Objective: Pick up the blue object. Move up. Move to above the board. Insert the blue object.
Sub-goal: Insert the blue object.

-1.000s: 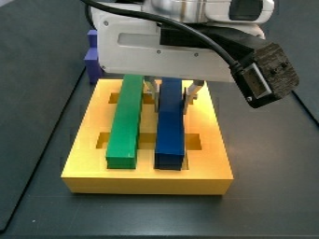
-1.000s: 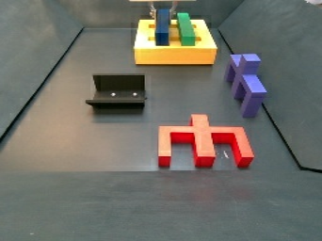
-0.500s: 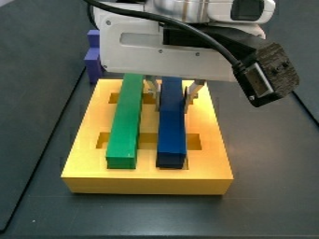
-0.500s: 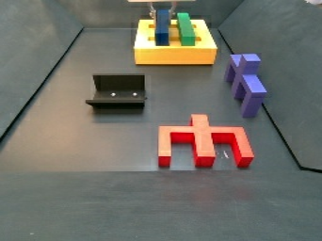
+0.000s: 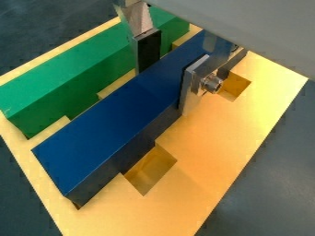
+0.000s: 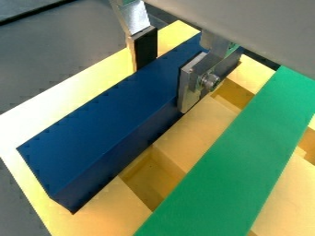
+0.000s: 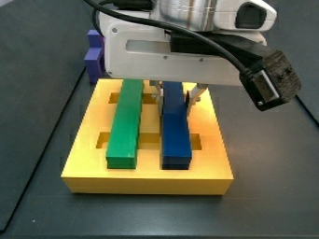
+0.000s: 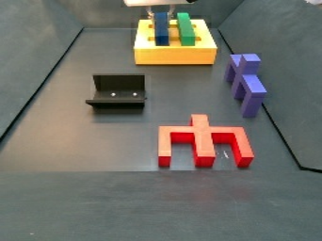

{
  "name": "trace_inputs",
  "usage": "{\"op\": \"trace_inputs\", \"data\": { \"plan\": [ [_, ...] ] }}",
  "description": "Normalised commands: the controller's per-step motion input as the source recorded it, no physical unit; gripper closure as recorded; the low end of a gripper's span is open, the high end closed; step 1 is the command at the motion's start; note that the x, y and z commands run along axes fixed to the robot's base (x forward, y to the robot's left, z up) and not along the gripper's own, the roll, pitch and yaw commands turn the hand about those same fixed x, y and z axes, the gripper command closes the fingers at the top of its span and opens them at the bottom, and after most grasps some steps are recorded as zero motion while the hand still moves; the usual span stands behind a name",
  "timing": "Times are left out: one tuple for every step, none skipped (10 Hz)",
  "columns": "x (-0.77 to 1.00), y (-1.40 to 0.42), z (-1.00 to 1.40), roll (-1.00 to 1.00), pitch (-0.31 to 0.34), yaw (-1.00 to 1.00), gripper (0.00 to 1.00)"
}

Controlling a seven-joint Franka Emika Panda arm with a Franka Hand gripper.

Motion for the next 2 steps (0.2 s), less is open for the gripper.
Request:
{"op": "trace_inputs", "data": {
  "plan": [
    [0.0, 0.0, -0.01, 0.03, 0.027, 0.0, 1.0],
    [0.0, 0.0, 0.0, 0.0, 0.0, 0.0, 1.0]
  ]
}}
